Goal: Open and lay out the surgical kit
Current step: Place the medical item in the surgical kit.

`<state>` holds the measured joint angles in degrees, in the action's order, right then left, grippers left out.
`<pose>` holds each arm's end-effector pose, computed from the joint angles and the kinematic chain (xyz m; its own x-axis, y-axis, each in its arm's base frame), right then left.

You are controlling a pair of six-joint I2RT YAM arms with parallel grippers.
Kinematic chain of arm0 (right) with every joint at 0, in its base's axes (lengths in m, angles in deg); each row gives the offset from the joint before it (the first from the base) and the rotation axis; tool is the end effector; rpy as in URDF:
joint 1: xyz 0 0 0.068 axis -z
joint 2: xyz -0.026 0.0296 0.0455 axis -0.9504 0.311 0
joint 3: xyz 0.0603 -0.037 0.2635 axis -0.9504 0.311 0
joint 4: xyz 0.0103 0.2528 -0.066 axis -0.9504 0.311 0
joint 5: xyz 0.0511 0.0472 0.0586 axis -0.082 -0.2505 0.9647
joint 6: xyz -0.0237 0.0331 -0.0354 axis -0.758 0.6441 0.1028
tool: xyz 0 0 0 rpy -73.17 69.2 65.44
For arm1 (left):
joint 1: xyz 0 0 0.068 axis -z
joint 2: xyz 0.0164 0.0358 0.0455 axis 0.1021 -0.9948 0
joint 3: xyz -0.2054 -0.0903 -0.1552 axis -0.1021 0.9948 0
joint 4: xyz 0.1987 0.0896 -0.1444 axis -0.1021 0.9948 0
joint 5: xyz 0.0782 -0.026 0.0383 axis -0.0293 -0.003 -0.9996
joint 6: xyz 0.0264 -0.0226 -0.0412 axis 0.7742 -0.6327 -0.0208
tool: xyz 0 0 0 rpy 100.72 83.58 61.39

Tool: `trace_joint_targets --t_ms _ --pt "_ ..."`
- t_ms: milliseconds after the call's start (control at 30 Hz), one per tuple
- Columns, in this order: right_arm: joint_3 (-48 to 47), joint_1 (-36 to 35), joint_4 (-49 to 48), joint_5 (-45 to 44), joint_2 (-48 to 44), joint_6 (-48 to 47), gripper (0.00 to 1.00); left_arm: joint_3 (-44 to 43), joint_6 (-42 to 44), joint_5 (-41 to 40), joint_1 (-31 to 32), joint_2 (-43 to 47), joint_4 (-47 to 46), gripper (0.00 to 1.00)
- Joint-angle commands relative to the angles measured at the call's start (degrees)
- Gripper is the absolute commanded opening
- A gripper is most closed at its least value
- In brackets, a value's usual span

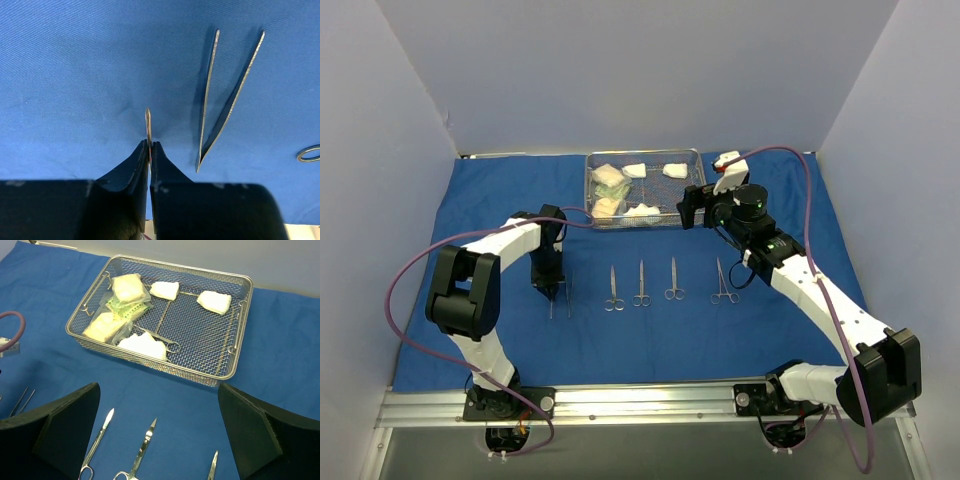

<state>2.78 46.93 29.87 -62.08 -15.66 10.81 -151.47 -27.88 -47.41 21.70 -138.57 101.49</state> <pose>0.2659 0.1271 0.3495 -0.0699 0.0623 -0.9956 -0.4944 0.8647 0.0888 0.2993 -0.0833 0.1670 -0.9968 -0.0788 -0.0095 -0.0791 0.9961 0.0393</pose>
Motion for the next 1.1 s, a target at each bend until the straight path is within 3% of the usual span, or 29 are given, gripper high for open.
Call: trace_joint_targets --t_ms 0,100,133,467,600,800,1033,1067 --pt "0.4 0.43 -1.91 -0.29 -1.17 0.06 1.0 -2.74 -0.18 0.55 0.34 -0.44 -0.27 0.03" --pt "0.32 0.52 -1.82 -0.21 -1.0 0.06 1.0 -2.83 -0.27 0.81 0.51 -0.27 -0.8 0.11" --pt "0.23 0.43 -1.65 -0.2 -0.91 0.06 1.0 -2.56 -0.27 0.72 0.51 -0.27 -0.8 0.22" --pt "0.14 0.43 -1.21 -0.38 -1.0 -0.2 1.0 -2.83 -0.54 -0.86 0.95 -1.41 0.26 0.27" --pt "0.14 0.52 -1.29 -0.29 -1.26 -0.29 1.0 -2.91 -0.54 -1.12 0.95 -0.97 0.34 0.45" --pt "-0.21 0.43 -0.68 -1.08 -0.91 -0.2 1.0 -3.0 -0.36 -1.82 0.95 1.05 1.22 0.55" --pt "-2.23 0.52 1.6 -4.77 -0.03 -1.26 1.0 -10.55 0.69 -8.41 0.78 7.89 9.83 0.73" --pt "-2.5 0.6 1.78 -4.77 0.23 -1.61 1.0 -12.74 0.69 -9.11 0.69 8.86 10.53 0.79"
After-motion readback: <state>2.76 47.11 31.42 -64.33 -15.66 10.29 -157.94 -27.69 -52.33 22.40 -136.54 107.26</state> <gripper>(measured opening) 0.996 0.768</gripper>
